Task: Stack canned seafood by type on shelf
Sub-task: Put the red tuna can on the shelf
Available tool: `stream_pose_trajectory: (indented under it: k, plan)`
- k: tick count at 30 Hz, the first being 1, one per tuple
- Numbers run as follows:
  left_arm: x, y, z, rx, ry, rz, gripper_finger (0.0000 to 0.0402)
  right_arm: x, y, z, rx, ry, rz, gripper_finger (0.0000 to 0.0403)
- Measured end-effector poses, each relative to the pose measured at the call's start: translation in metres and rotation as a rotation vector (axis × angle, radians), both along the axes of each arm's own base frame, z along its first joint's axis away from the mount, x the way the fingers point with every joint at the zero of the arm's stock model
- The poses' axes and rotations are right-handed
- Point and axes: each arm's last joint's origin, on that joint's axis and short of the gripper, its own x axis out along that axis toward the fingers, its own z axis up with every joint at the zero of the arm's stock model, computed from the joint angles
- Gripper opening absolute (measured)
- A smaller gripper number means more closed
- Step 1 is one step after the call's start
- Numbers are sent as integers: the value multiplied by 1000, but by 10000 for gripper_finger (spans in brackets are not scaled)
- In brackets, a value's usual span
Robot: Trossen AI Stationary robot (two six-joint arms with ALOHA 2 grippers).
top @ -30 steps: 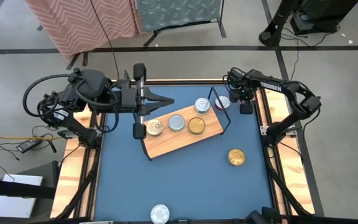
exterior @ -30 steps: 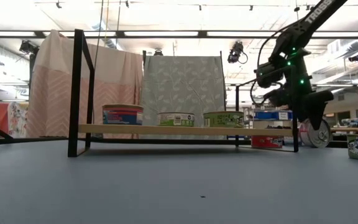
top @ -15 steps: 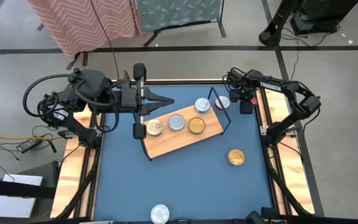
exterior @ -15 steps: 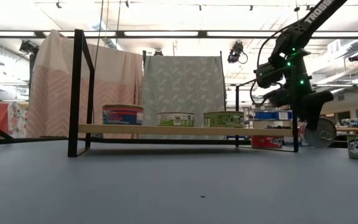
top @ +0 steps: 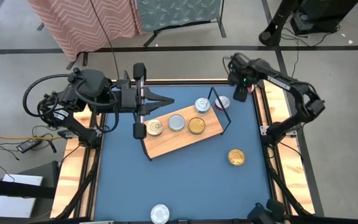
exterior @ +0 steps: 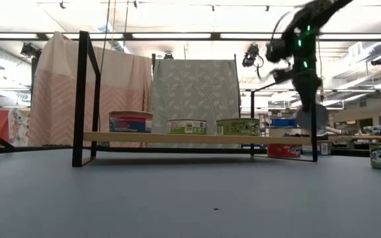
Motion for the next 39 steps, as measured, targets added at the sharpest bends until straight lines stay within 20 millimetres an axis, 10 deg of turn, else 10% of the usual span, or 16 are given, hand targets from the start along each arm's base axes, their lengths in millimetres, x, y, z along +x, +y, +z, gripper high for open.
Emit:
stream_pose_trajectory:
  k: [9,15,29,39]
  plan:
    - [0,2,0,12,1,42,6,-7,18,119,-217,-483,-154,156]
    - [0,2,0,12,2,55,6,-16,42,153,-64,-852,-266,156]
    - [-3,5,-2,27,31,155,6,52,159,118,601,-1304,-381,156]
    - [-4,7,-1,88,32,189,6,110,223,44,876,-1394,-521,156]
